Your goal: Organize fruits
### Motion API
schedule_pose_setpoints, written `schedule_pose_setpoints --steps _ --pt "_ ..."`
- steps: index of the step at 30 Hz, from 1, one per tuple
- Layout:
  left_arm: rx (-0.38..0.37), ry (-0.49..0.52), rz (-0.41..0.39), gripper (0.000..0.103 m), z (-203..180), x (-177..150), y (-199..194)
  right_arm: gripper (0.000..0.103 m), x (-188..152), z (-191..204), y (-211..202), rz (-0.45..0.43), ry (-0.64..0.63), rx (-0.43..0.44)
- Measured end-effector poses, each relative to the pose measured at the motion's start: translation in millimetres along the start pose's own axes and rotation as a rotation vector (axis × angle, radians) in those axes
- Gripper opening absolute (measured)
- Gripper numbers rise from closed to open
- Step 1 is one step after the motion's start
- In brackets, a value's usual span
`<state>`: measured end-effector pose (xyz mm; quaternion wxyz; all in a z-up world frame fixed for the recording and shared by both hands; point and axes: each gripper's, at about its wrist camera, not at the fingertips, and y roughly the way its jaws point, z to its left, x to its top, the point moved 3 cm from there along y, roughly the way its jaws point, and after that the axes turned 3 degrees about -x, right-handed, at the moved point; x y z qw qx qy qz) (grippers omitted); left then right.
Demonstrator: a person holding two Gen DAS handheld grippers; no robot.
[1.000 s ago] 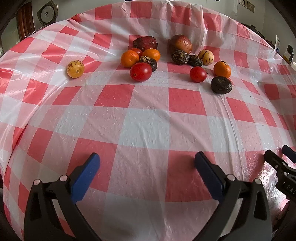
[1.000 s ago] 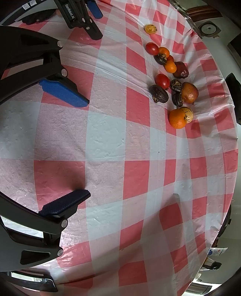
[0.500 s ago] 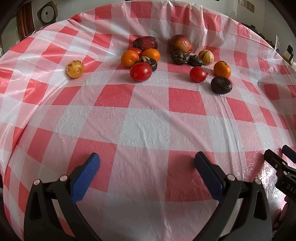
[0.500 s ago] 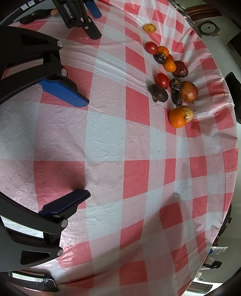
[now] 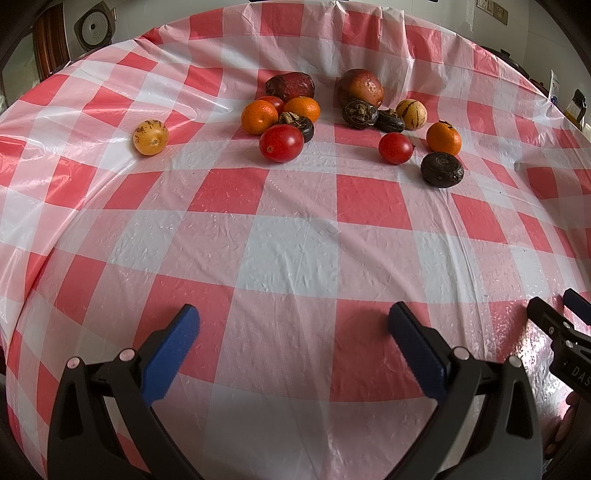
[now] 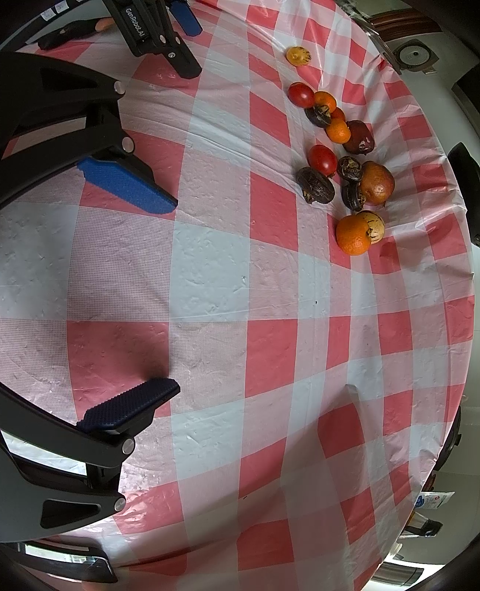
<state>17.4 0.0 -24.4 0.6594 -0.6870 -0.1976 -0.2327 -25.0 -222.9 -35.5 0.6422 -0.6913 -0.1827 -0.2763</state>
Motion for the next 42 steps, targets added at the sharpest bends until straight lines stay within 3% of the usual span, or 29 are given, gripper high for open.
schedule_pose_setpoints --steps 8,12,18,25,26,28,30,32,42 --pt "-0.008 0.013 0.002 0.102 1 0 0 0.087 8 5 4 0.007 -0.004 0.001" --pt "-0.025 0.016 0.001 0.102 3 -1 -1 0.087 25 20 13 0.014 -0.026 0.067" --pt "-0.051 -0.097 -0.043 0.102 21 1 -9 0.085 72 59 36 -0.012 -0.04 0.136" --pt "-0.037 -0.109 -0.089 0.102 29 13 -12 0.059 108 92 59 -0.023 -0.095 0.143" --pt "-0.028 -0.102 -0.09 0.102 29 17 -10 0.052 110 93 61 -0.024 -0.097 0.139" --pt "0.005 -0.094 -0.099 0.102 32 29 -4 0.048 113 93 64 -0.017 -0.096 0.139" --pt "-0.004 -0.075 -0.084 0.102 33 44 7 0.039 113 90 65 -0.014 -0.087 0.134" --pt "-0.022 -0.077 -0.061 0.101 34 57 20 0.039 114 86 65 -0.015 -0.07 0.14" --pt "0.006 -0.1 -0.035 0.066 32 116 72 0.039 114 77 64 -0.015 -0.045 0.167"
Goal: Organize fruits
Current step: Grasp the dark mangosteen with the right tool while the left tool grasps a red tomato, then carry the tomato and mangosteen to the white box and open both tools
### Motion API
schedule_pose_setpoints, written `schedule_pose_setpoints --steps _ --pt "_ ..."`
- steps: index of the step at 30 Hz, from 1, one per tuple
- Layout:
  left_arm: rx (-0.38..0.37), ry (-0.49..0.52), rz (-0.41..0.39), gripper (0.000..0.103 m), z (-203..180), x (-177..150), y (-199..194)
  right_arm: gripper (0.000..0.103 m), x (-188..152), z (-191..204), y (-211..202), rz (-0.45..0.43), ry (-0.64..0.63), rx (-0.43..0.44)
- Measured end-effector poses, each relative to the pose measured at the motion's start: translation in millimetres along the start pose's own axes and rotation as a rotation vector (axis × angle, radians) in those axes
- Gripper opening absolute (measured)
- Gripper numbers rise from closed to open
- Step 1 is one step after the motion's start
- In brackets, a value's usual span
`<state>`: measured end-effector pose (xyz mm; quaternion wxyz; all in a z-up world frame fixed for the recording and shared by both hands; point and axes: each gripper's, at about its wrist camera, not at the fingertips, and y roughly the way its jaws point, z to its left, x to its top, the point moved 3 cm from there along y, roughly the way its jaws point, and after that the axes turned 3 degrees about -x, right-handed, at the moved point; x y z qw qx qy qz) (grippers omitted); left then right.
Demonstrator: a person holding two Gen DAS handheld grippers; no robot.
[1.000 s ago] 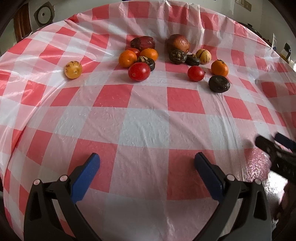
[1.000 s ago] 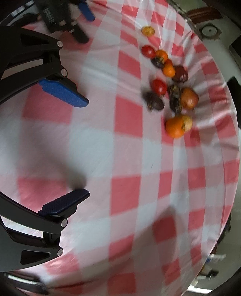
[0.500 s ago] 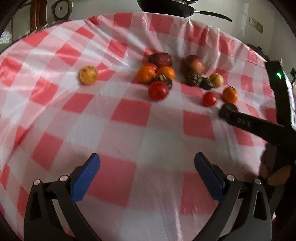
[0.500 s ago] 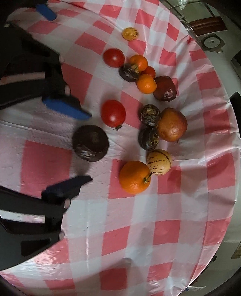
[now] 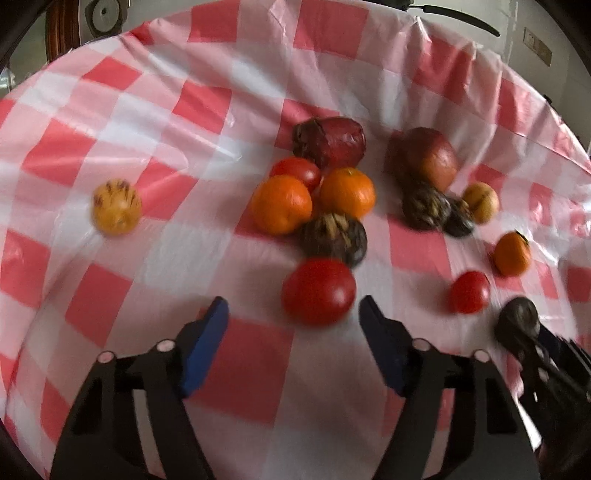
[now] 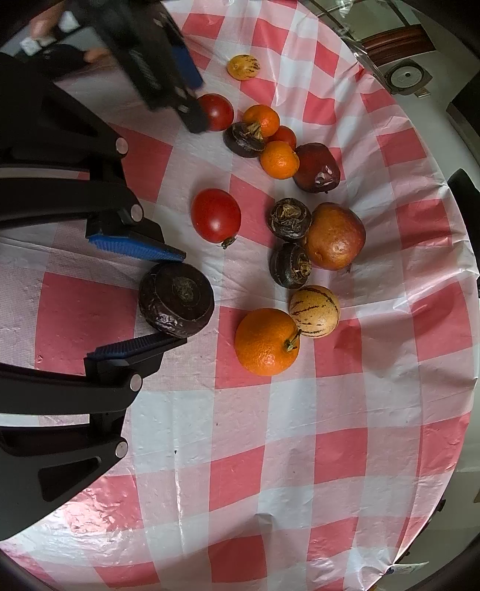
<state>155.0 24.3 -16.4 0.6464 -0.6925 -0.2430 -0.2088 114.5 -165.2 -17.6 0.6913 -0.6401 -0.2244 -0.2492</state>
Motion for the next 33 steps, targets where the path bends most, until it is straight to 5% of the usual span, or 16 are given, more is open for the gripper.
schedule_pose_setpoints --steps 4,17,23,33 --pt "-0.015 0.07 -0.016 0.038 -12 0 -1 0.039 0 1 -1 0.003 -0.005 -0.002" --pt "-0.063 -0.008 -0.14 0.037 12 -18 -46 0.039 0 3 0 0.006 -0.007 -0.003" --pt "-0.065 -0.13 -0.188 0.037 44 -53 -88 0.039 -2 -4 -19 -0.057 0.032 0.002" --pt "-0.05 -0.198 -0.245 0.037 106 -130 -166 0.039 -76 74 -94 -0.047 -0.102 0.197"
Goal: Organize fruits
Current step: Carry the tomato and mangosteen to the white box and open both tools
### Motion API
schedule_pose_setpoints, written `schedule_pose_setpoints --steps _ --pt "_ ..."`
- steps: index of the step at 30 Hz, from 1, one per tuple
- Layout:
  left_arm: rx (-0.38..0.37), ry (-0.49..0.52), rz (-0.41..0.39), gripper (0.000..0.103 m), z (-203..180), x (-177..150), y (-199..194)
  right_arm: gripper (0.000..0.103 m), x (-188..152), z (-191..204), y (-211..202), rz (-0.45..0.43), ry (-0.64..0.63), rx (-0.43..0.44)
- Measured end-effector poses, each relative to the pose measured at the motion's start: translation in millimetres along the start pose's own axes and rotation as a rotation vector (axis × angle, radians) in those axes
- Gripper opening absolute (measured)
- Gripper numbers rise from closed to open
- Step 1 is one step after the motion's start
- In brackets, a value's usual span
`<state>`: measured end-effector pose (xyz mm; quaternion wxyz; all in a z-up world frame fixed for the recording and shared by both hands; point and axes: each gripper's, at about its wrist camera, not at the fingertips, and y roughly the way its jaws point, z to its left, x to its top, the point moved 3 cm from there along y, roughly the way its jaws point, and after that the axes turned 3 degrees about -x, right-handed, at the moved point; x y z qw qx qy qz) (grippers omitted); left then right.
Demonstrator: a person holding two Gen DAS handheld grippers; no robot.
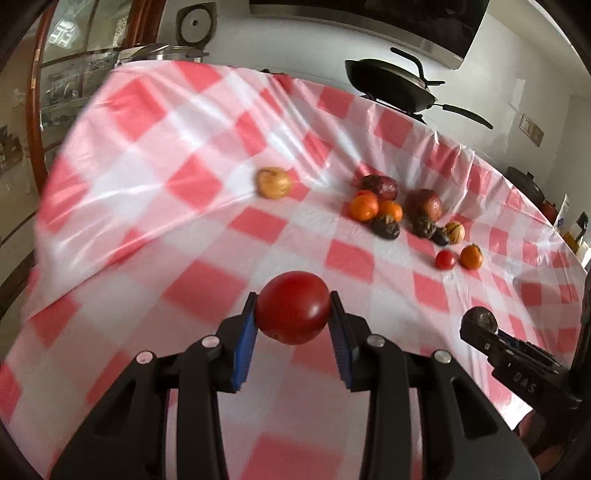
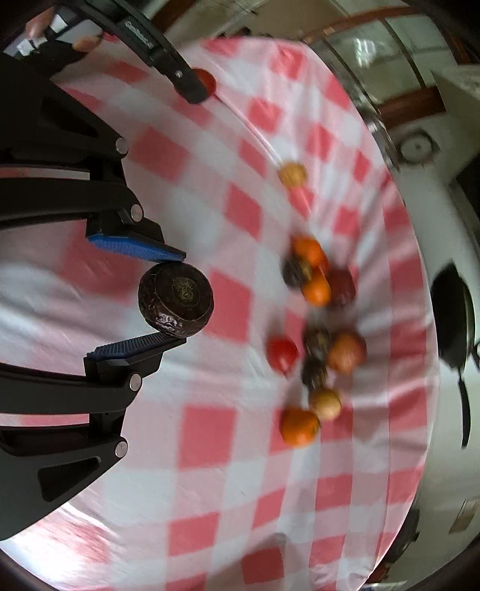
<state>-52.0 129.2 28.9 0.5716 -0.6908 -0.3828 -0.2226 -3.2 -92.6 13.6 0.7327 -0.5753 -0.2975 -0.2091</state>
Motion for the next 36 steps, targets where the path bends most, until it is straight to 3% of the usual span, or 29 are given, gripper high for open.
schedule_pose_setpoints --steps 5,18,28,33,36 --pt "0.048 0.005 0.007 0.037 47 -24 -44 0.039 -27 49 -25 0.0 -0.053 0.072" --pt "0.18 -0.048 0.021 0.037 159 -78 -135 0.039 -85 189 -70 0.014 -0.384 0.219" --pt "0.276 -0.188 0.022 0.037 244 -128 -190 0.039 -157 300 -104 0.009 -0.696 0.42" --pt "0.314 -0.26 0.069 0.038 281 -161 -190 0.039 -211 350 -100 0.078 -0.877 0.497" --pt "0.336 -0.312 0.12 0.038 303 -185 -179 0.039 -248 369 -73 0.185 -0.954 0.494"
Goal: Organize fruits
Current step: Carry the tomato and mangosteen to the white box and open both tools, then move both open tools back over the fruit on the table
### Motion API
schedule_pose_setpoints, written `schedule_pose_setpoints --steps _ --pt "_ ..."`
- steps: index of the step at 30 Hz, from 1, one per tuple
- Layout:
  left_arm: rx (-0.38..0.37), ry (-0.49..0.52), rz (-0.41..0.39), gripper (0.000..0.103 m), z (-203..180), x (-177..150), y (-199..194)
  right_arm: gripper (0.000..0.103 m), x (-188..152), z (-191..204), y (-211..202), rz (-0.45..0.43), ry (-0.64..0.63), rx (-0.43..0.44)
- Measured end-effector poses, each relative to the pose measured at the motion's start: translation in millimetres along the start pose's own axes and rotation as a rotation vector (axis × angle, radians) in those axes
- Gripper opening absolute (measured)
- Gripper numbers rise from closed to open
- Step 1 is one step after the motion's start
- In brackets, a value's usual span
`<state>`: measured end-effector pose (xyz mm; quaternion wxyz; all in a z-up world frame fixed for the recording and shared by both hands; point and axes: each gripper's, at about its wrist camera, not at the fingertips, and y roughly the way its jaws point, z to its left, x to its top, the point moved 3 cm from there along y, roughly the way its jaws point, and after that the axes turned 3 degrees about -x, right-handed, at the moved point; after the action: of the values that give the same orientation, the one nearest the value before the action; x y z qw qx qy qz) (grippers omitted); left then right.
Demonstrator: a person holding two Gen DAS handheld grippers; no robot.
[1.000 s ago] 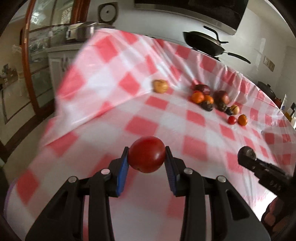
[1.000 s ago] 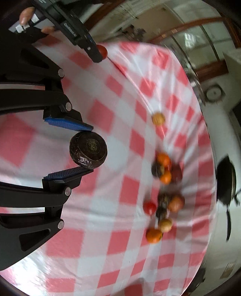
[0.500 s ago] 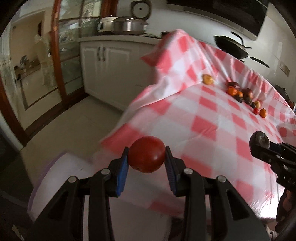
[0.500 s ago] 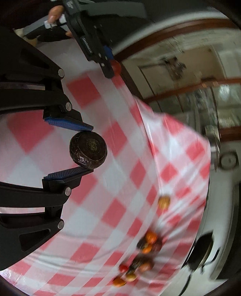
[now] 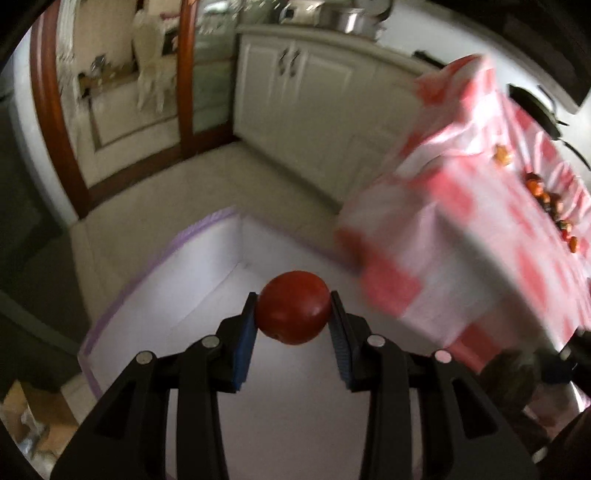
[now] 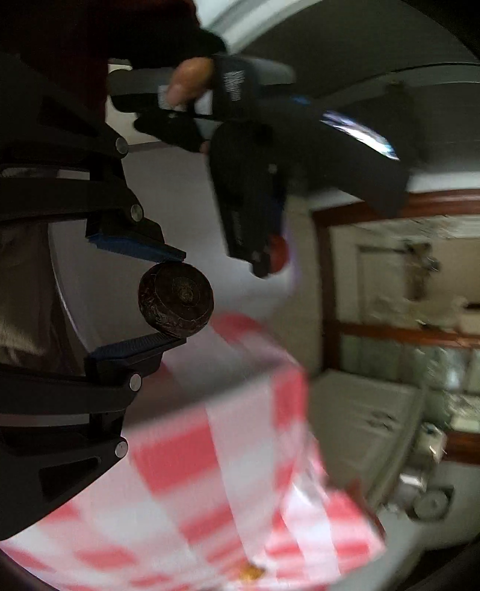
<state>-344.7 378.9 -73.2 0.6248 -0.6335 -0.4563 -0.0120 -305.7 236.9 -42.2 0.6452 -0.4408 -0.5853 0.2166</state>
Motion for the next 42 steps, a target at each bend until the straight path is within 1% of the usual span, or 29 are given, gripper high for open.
schedule_pose_setpoints --steps 2,4,5,6,8,10,12,14,15,16,17,18,19,20,21,25,27,30,31,32,33,34,35,37,38,39,40,41,42 --pt "0.024 -0.027 0.045 0.037 13 -11 15 0.039 -8 5 27 0.073 -0.012 0.007" --pt "0.042 -0.052 0.089 0.037 26 -23 29 0.039 -22 11 59 0.165 -0.051 -0.018" --pt "0.053 -0.059 0.101 0.037 31 -26 34 0.039 -30 13 77 0.221 -0.069 -0.031" --pt "0.069 -0.067 0.111 0.038 36 -30 39 0.039 -35 14 87 0.253 -0.072 -0.034" --pt "0.086 -0.08 0.124 0.038 42 -34 46 0.039 -41 14 108 0.325 -0.072 -0.025" --pt "0.075 -0.097 0.136 0.038 46 -36 50 0.039 -44 16 124 0.384 -0.082 -0.024" --pt "0.067 -0.097 0.139 0.039 45 -33 52 0.039 -46 19 136 0.432 -0.114 -0.036" --pt "0.091 -0.076 0.139 0.04 42 -33 53 0.039 -49 20 147 0.482 -0.136 -0.061" --pt "0.095 -0.067 0.139 0.046 40 -34 53 0.039 -52 22 148 0.493 -0.162 -0.077" --pt "0.09 -0.065 0.141 0.055 39 -34 54 0.039 -56 27 148 0.503 -0.204 -0.095" --pt "0.085 -0.062 0.141 0.06 37 -35 53 0.042 -60 30 148 0.514 -0.241 -0.112" --pt "0.099 -0.055 0.133 0.068 36 -34 52 0.051 -65 36 148 0.522 -0.282 -0.125" --pt "0.114 -0.048 0.121 0.074 39 -32 52 0.056 -70 40 148 0.529 -0.315 -0.133" --pt "0.117 -0.049 0.113 0.076 38 -32 50 0.062 -73 43 149 0.535 -0.337 -0.136" --pt "0.122 -0.046 0.105 0.077 37 -31 49 0.064 -75 44 148 0.547 -0.316 -0.129" --pt "0.152 -0.013 0.102 0.077 33 -31 52 0.064 -80 42 140 0.581 -0.272 -0.081" --pt "0.162 -0.004 0.106 0.077 33 -30 53 0.064 -77 37 136 0.571 -0.262 -0.066" --pt "0.153 -0.005 0.092 0.077 29 -26 46 0.064 -70 30 121 0.51 -0.258 -0.068" --pt "0.149 -0.009 0.077 0.078 28 -23 43 0.064 -65 30 113 0.472 -0.258 -0.068" --pt "0.138 -0.018 0.043 0.079 28 -17 33 0.064 -59 30 104 0.434 -0.256 -0.065" --pt "0.126 -0.029 0.004 0.083 26 -10 23 0.064 -50 30 89 0.377 -0.246 -0.045" --pt "0.115 -0.042 -0.052 0.088 23 0 9 0.064 -42 30 75 0.325 -0.231 -0.02" --pt "0.113 -0.048 -0.112 0.091 19 10 -5 0.064 -30 26 52 0.245 -0.202 0.015" --pt "0.121 -0.039 -0.217 0.101 7 28 -30 0.064 -12 11 10 0.109 -0.154 0.052" --pt "0.124 -0.014 -0.288 0.101 -5 40 -47 0.065 -1 1 -24 -0.006 -0.122 0.07" --pt "0.126 0.018 -0.339 0.101 -18 50 -61 0.071 19 -13 -40 -0.09 -0.102 0.074" --pt "0.127 0.053 -0.379 0.101 -32 58 -73 0.075 23 -23 -67 -0.18 -0.081 0.066" --pt "0.124 0.112 -0.43 0.101 -57 69 -89 0.085 25 -40 -110 -0.326 -0.041 0.029" --pt "0.118 0.141 -0.453 0.101 -70 76 -95 0.09 18 -58 -144 -0.433 -0.008 -0.013"
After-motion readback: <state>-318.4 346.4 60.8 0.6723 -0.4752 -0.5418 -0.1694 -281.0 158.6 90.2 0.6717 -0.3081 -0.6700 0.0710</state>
